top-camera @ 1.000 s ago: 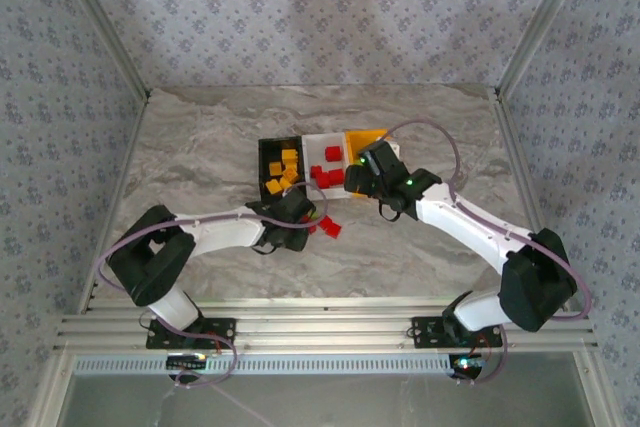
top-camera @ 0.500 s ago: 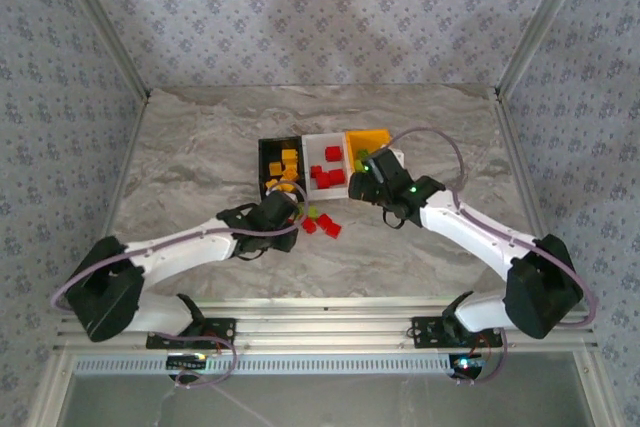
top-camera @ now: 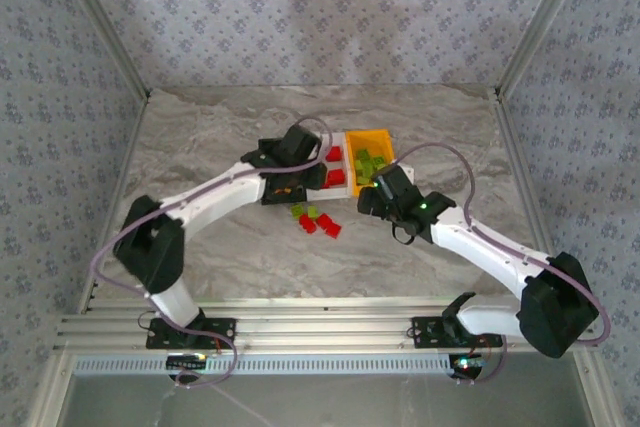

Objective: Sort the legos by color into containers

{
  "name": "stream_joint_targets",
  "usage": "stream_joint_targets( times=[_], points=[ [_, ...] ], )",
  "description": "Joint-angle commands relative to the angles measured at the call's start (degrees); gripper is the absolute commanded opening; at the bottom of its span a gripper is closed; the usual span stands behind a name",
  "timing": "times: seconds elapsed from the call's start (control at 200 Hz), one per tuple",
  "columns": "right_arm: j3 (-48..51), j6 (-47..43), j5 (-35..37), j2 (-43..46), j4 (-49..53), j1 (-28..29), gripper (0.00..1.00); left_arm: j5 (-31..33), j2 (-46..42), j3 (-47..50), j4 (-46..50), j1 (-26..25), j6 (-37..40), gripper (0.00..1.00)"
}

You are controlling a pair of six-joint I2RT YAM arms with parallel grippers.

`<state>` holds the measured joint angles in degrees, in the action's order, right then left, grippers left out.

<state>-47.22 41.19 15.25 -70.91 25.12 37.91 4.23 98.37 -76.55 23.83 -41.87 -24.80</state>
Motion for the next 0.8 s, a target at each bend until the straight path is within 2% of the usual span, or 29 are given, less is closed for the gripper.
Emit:
stream_joint_targets(
  times=[0.0, 0.16, 0.33, 0.425, 0.5, 0.58, 0.72, 0.795],
  points=[
    [0.9, 0.8, 0.6, 1.1, 1.6, 1.0, 0.87, -2.8, 6.7, -7.1, 1.7, 1.0, 2.3, 0.24],
    [2.0, -0.2, -0.7, 1.0, 0.3, 2.4, 0.87, -3.3, 13.1, -13.9, 3.2, 1.3, 2.3, 0.28],
    [2.8, -2.5, -2.3, 0.6, -1.5, 4.1, 0.87, -4.0, 14.8, -16.2, 3.2, 1.6, 1.0, 0.54],
    [3.3, -4.2, -3.9, 0.0, -2.8, 4.7, 0.87, -5.2, 13.7, -16.8, 3.0, 1.6, -0.1, 0.65],
    [3.6, -4.6, -5.9, -1.2, -4.0, 5.3, 0.88, -6.6, 11.3, -16.1, 2.2, 1.6, -1.1, 0.69],
    [3.5, -9.0, -7.7, -3.2, -5.7, 6.6, 0.88, -8.9, 7.0, -13.3, 0.5, 1.6, -2.5, 0.74],
    [1.3, -13.7, -10.5, -10.3, -7.3, 9.1, 0.88, -12.1, -3.4, -3.6, -4.1, 1.6, -5.7, 0.83],
    [-1.1, -15.2, -10.6, -14.7, -7.2, 10.4, 0.88, -12.5, -9.2, 2.3, -5.5, 1.5, -7.0, 0.85]
  ],
)
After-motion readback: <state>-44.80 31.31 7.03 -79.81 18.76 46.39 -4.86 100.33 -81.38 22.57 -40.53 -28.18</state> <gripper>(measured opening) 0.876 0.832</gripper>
